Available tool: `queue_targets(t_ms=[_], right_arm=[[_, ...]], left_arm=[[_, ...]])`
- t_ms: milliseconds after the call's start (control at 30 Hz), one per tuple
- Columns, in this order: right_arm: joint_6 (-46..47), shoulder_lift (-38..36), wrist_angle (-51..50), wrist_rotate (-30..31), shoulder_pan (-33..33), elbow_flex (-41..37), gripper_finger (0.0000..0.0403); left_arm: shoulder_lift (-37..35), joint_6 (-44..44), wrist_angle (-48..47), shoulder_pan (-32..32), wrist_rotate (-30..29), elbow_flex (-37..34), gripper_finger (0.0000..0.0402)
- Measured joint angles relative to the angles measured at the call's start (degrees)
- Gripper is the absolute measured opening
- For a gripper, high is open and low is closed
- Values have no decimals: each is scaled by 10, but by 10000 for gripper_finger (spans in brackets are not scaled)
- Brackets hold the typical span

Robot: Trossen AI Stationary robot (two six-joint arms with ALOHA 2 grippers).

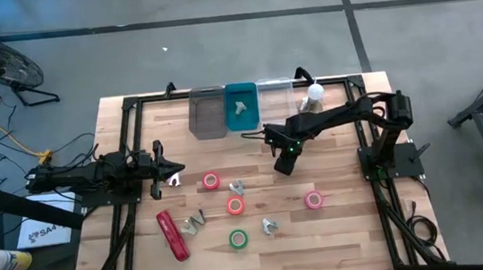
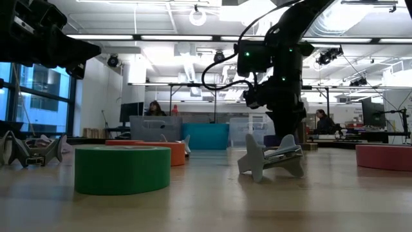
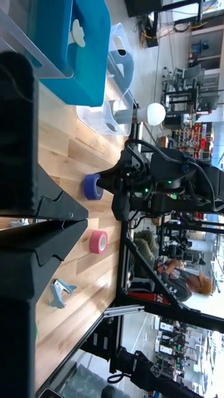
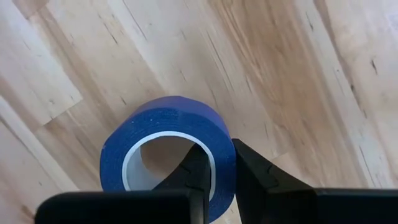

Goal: Pick and place Stapler, Stapler remover, tape
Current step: Put the blue tape into the transparent bin

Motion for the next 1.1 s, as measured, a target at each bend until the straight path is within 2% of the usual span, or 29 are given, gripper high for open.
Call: queue_targets(t_ms=[1100], right_arm=[[-11,-1,0,2,-1,0,35]], left_arm=[[0,0,0,0,0,0,5]])
